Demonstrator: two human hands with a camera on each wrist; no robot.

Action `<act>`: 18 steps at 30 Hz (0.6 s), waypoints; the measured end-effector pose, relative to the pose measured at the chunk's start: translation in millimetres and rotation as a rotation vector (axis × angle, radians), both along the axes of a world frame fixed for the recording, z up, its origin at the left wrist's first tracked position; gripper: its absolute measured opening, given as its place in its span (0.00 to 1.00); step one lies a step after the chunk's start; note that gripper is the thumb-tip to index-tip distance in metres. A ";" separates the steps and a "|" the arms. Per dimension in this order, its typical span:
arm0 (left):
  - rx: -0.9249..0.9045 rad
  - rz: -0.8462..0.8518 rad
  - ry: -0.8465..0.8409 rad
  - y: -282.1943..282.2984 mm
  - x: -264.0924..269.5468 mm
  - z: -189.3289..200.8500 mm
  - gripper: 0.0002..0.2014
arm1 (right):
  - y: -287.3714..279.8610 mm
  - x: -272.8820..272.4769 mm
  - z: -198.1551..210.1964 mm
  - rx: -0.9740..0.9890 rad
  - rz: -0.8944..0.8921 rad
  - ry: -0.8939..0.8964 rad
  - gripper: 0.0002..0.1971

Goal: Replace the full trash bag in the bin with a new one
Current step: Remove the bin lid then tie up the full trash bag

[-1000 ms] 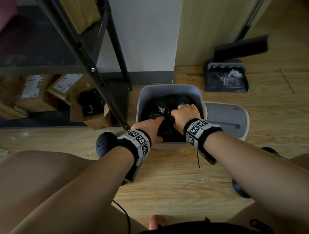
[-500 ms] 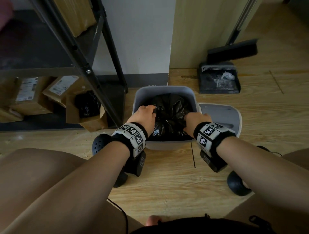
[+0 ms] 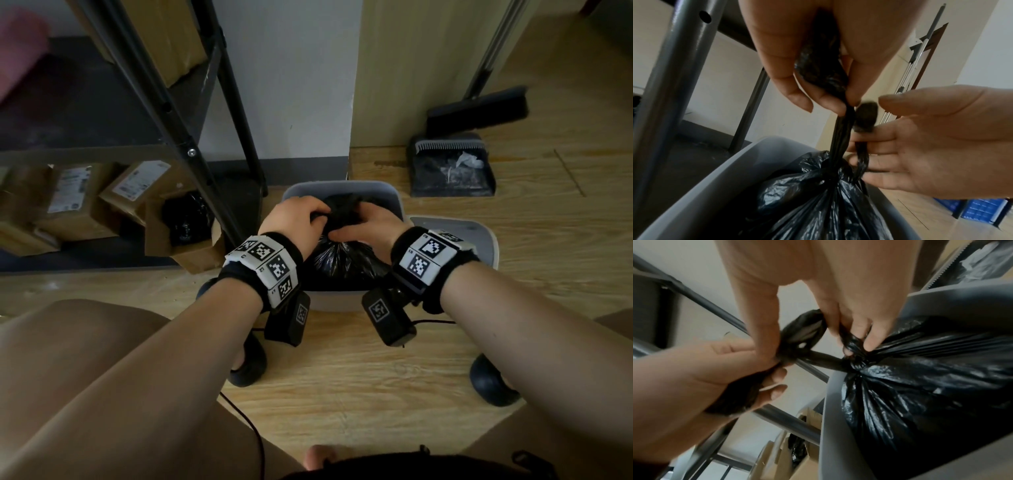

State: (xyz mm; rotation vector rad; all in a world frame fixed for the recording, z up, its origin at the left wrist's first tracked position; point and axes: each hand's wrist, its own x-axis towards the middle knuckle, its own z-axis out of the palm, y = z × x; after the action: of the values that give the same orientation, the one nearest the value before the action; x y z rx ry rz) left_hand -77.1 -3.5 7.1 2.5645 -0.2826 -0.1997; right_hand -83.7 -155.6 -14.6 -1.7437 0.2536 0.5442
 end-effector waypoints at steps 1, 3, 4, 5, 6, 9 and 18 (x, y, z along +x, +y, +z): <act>-0.001 -0.010 -0.027 -0.3 0.3 1.2 0.14 | 2.5 2.1 -0.3 -0.053 0.041 -0.002 0.41; -0.039 -0.036 -0.032 -1.7 0.2 4.2 0.13 | 7.9 4.4 -2.5 -0.301 0.124 -0.049 0.42; -0.076 -0.057 -0.003 -3.9 0.0 5.8 0.12 | 11.2 5.3 -5.7 -0.473 0.175 -0.117 0.37; -0.121 -0.075 0.035 -6.6 -0.2 6.9 0.12 | 16.1 4.9 -7.2 -0.640 0.227 -0.197 0.29; -0.174 -0.079 0.075 -9.3 -1.0 7.4 0.12 | 20.6 4.3 -8.5 -0.756 0.246 -0.273 0.21; -0.410 0.083 0.164 -11.4 2.5 2.8 0.15 | 23.6 7.7 -8.8 -0.780 0.181 -0.339 0.13; -0.080 -0.159 0.275 -14.9 14.2 -28.4 0.26 | 0.1 6.6 -12.1 -0.602 0.195 -0.316 0.15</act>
State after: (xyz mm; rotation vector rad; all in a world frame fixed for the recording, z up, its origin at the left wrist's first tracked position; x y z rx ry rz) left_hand -63.0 -18.4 -21.3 2.3988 -0.3805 -0.5829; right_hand -77.1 -155.5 -26.7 -2.4260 0.0180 0.3370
